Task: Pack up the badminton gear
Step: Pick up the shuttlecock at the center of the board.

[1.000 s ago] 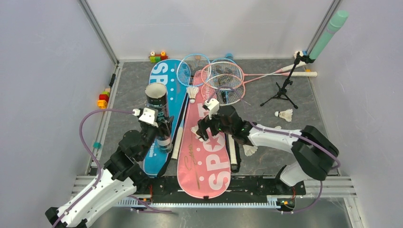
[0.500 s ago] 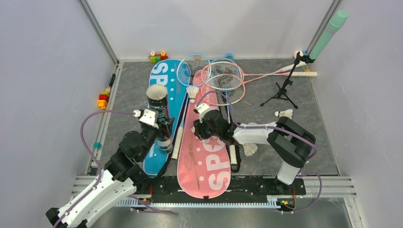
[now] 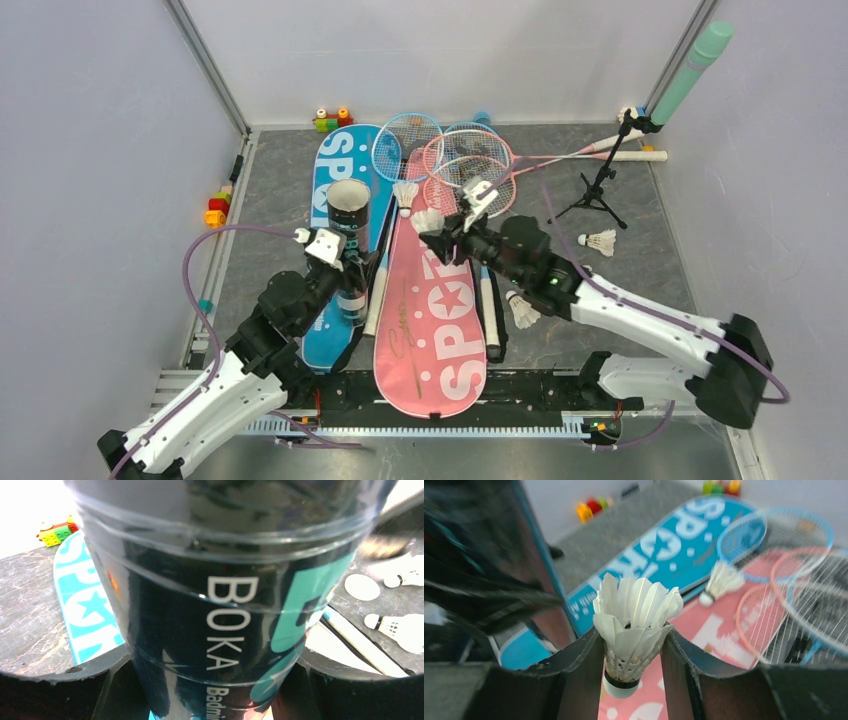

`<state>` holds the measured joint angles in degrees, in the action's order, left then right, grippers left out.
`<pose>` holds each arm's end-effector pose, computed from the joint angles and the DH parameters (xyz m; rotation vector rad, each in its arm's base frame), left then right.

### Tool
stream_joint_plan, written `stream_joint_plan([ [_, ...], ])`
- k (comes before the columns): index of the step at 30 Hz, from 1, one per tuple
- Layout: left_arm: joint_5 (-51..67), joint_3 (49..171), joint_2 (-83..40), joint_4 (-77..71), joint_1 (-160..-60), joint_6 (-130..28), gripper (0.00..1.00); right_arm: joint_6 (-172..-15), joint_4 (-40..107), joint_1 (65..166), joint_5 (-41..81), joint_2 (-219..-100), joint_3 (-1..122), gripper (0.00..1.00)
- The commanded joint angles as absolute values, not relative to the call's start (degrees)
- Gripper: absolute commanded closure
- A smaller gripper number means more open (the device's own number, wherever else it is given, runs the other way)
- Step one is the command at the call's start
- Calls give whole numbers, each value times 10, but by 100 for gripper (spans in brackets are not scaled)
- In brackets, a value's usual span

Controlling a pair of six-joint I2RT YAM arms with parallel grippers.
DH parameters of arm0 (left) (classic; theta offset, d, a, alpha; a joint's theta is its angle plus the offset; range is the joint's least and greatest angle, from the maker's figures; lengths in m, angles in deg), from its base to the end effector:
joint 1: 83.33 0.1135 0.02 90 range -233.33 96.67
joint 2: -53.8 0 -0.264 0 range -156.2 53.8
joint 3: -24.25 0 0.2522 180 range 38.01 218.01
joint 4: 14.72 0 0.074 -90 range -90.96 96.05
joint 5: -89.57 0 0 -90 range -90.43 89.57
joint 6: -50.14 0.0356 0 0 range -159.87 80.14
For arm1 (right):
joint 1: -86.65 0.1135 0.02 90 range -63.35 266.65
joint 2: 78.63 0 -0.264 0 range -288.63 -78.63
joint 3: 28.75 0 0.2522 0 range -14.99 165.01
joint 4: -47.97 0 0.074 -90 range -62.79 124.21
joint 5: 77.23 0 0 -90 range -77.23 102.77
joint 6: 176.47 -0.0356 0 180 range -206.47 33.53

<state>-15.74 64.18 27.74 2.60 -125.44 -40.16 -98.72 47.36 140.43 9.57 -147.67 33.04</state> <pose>0.1071 -0.0841 0.2834 0.3883 1.5937 -0.3503 0.1696 0.2282 0.3132 -0.5888 1.6748 0.8011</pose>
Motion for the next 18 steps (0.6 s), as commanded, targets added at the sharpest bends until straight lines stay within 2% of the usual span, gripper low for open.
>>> stream_joint_plan([
  [1, -112, 652, 265, -7, -1254, -403, 94, -940, 525, 1405, 119, -1408, 374, 53],
  [5, -104, 653, 255, -7, -1254, -402, 92, -950, 555, 1406, 190, -1408, 448, 53],
  [7, -97, 655, 251, -7, -1254, -405, 92, -974, 587, 1406, 268, -1427, 482, 52],
  [11, -72, 657, 243, -8, -1254, -402, 92, -1033, 642, 1407, 343, -1483, 551, 48],
  [18, -63, 657, 235, -7, -1254, -400, 92, -1013, 655, 1412, 301, -1563, 644, 50],
])
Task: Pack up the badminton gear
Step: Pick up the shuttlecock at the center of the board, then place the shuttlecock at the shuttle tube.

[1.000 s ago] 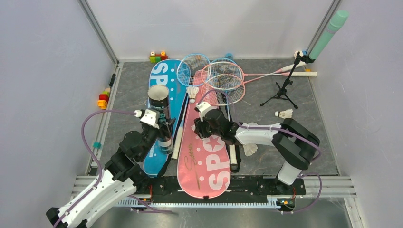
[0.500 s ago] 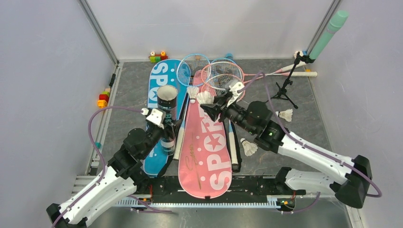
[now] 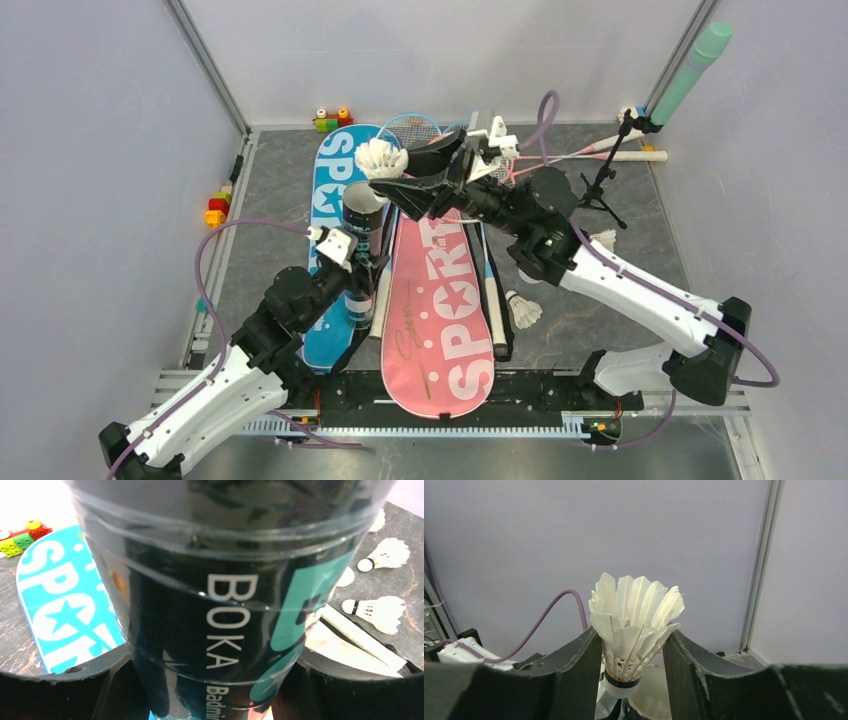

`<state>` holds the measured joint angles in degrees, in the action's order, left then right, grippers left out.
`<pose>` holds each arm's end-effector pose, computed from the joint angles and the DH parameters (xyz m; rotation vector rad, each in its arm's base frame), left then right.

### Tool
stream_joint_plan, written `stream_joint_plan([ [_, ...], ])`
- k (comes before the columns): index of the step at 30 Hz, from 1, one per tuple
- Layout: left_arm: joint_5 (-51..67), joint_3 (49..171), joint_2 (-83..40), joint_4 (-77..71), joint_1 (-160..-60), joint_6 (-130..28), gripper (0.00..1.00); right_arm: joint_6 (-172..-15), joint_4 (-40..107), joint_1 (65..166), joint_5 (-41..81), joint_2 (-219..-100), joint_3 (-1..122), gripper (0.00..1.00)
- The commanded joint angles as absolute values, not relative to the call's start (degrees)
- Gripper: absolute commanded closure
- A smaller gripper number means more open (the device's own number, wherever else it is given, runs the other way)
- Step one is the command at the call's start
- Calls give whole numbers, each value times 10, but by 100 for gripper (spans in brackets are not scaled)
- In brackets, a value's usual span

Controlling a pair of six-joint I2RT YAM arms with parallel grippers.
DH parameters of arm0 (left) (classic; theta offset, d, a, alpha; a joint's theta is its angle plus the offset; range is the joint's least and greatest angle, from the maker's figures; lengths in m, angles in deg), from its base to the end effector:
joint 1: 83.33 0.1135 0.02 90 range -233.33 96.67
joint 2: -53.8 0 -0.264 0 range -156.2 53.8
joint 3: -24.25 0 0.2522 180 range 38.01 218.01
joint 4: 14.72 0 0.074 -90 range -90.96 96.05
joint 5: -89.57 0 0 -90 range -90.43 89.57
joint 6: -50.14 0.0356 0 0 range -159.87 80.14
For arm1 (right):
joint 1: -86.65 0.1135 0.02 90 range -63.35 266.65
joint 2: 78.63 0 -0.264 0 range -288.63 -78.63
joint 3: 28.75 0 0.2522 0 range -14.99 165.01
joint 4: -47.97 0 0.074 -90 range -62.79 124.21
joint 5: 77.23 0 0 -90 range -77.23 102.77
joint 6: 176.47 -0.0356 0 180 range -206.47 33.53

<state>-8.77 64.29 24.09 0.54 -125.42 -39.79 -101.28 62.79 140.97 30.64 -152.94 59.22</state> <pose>0.1130 -0.0951 0.2802 0.4966 1.5989 -0.4358 0.1594 0.2407 0.4787 -0.6722 0.9762 1.2408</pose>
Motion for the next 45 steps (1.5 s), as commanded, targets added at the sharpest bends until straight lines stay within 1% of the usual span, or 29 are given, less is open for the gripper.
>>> stream_joint_plan([
  [1, -62, 658, 236, -7, -1253, -400, 92, -1010, 653, 1413, 294, -1572, 651, 49],
  [8, -61, 658, 240, -8, -1254, -405, 91, -1021, 637, 1414, 281, -1617, 649, 48],
  [12, -72, 653, 245, -28, -1254, -408, 91, -1032, 642, 1415, 294, -1617, 618, 47],
  [15, -74, 652, 244, -35, -1254, -409, 91, -1037, 662, 1425, 314, -1617, 590, 45],
  [17, -75, 652, 244, -34, -1254, -411, 92, -1030, 655, 1431, 314, -1616, 581, 40],
  [20, -81, 653, 244, -35, -1254, -414, 92, -1022, 646, 1433, 303, -1605, 568, 29],
  [23, -90, 651, 246, -35, -1253, -415, 92, -1011, 651, 1433, 284, -1581, 546, 14],
  [24, -92, 651, 246, -36, -1254, -416, 92, -999, 644, 1433, 278, -1572, 544, 4],
  [25, -93, 650, 246, -37, -1253, -416, 92, -988, 634, 1433, 272, -1565, 544, 2],
  [30, -93, 648, 242, -44, -1254, -415, 92, -939, 538, 1432, 204, -1531, 555, 2],
  [34, -88, 648, 235, -50, -1254, -414, 91, -926, 496, 1432, 168, -1504, 556, 2],
  [38, -94, 649, 234, -47, -1253, -414, 91, -904, 396, 1432, 101, -1477, 562, 2],
  [42, -93, 644, 239, -57, -1254, -417, 90, -908, 344, 1428, -18, -1421, 489, 2],
  [45, -101, 642, 240, -62, -1253, -424, 90, -936, 323, 1420, -118, -1377, 388, 2],
])
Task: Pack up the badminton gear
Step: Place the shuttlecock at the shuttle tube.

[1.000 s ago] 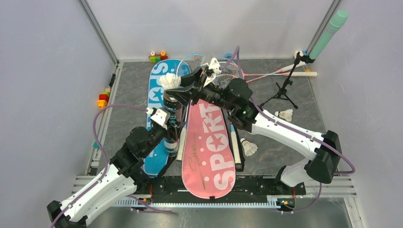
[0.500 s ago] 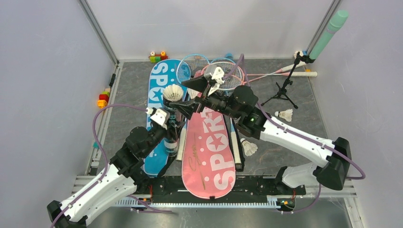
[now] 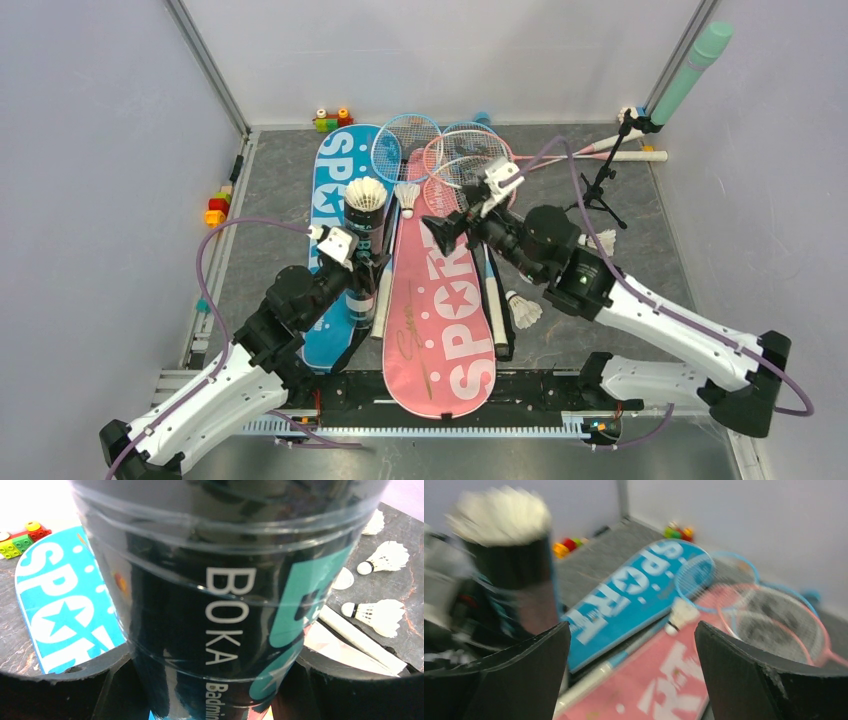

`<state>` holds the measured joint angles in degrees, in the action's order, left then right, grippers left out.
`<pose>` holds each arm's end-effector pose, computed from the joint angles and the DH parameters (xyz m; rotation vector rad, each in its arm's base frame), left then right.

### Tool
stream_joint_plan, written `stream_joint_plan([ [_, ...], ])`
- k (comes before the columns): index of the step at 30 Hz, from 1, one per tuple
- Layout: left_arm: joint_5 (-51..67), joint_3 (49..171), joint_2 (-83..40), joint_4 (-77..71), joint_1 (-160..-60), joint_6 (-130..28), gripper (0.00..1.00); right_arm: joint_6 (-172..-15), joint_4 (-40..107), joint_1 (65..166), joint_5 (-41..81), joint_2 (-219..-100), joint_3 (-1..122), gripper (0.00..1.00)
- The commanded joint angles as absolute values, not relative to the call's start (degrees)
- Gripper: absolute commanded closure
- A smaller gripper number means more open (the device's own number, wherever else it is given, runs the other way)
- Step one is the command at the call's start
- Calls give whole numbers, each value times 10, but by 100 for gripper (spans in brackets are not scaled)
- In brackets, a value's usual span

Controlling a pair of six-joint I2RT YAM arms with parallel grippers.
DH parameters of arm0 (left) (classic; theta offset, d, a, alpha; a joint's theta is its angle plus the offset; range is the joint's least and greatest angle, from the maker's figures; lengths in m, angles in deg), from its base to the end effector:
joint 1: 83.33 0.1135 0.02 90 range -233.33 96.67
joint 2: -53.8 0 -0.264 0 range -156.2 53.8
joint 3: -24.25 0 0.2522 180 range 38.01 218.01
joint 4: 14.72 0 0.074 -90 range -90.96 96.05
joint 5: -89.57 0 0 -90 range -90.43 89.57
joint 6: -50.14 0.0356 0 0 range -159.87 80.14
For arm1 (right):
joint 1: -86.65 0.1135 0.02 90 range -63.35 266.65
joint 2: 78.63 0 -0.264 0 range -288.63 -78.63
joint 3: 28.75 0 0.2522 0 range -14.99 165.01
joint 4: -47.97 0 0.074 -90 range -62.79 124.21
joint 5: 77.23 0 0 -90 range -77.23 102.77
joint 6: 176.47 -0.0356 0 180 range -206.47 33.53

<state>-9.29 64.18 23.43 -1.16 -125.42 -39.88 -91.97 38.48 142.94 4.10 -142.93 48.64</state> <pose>0.1149 -0.0964 0.2812 0.4820 1.5860 -0.4344 0.1488 0.2134 0.4154 -0.5519 1.4544 0.7469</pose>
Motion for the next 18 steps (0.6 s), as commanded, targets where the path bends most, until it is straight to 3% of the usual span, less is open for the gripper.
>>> stream_joint_plan([
  [1, -106, 642, 240, -64, -1254, -427, 90, -953, 323, 1416, -148, -1367, 358, 2],
  [4, -111, 638, 243, -72, -1254, -432, 89, -1045, 284, 1390, -204, -1365, 278, 2],
  [9, -117, 637, 256, -74, -1254, -447, 89, -1205, 213, 1354, -178, -1347, 171, 2],
  [18, -105, 644, 260, -64, -1253, -455, 89, -1270, 157, 1354, -140, -1237, 98, 2],
])
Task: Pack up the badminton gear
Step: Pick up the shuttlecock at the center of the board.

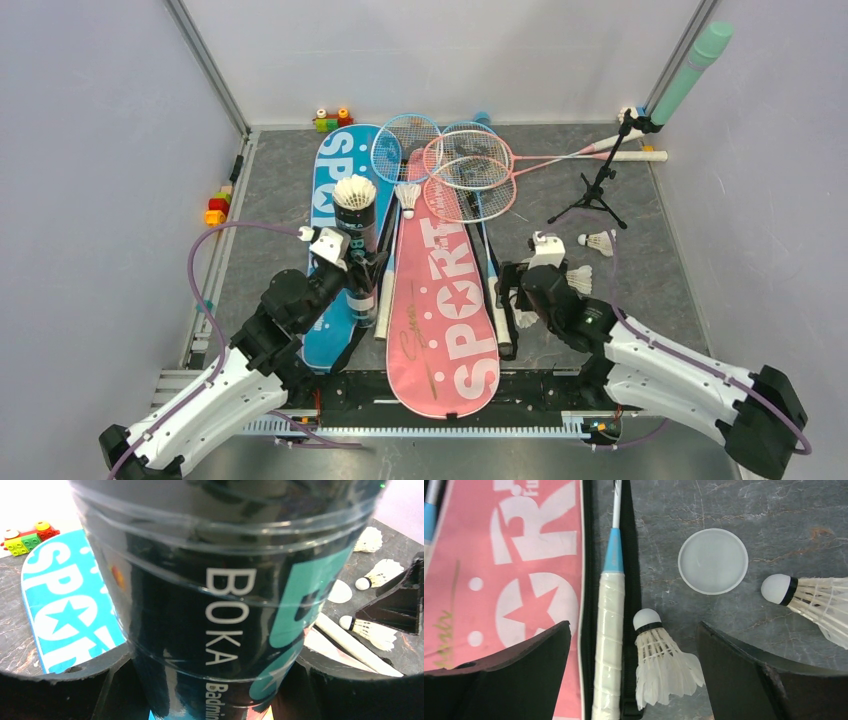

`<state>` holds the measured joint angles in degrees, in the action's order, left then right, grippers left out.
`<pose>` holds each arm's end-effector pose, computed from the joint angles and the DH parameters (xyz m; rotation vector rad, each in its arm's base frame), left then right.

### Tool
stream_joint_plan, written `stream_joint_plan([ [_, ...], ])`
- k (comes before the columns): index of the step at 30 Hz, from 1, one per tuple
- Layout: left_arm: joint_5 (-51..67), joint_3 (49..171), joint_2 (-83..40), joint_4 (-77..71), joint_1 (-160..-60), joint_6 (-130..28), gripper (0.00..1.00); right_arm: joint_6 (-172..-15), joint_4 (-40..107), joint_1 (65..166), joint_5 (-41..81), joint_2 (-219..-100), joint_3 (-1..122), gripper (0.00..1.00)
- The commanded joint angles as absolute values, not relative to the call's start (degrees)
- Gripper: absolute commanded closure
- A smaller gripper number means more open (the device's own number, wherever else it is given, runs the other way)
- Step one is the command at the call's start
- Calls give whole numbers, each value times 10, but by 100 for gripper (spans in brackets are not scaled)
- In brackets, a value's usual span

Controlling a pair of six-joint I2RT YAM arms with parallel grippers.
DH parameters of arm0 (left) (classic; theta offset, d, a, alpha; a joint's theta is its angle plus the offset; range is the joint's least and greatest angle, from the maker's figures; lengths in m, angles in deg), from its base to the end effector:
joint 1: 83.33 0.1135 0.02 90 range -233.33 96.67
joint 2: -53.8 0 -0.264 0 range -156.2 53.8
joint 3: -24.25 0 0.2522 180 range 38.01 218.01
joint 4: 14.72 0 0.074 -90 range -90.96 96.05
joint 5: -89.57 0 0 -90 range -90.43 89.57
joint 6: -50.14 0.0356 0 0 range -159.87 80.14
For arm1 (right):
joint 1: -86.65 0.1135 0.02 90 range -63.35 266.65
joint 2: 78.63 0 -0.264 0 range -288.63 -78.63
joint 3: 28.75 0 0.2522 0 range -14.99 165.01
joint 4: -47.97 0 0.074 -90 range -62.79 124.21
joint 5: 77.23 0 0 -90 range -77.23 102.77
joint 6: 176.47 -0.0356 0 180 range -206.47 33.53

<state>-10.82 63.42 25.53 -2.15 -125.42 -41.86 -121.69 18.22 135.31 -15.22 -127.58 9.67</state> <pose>0.1112 -0.0918 0.2831 0.4187 1.5629 -0.4517 0.1281 0.1204 0.1983 -0.0051 2.1912 0.2705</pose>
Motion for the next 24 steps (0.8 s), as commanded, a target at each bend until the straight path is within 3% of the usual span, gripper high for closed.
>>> stream_joint_plan([
  [1, -108, 646, 260, -60, -1253, -456, 89, -1273, 136, 1354, -128, -1227, 99, 2],
  [8, -102, 645, 254, -64, -1254, -454, 89, -1297, 68, 1354, -13, -1118, 59, 11],
  [13, -99, 648, 244, -64, -1253, -454, 90, -1322, 43, 1353, -12, -1073, 35, 15],
  [24, -106, 646, 244, -61, -1254, -454, 90, -1337, 102, 1354, -85, -1143, 14, 21],
])
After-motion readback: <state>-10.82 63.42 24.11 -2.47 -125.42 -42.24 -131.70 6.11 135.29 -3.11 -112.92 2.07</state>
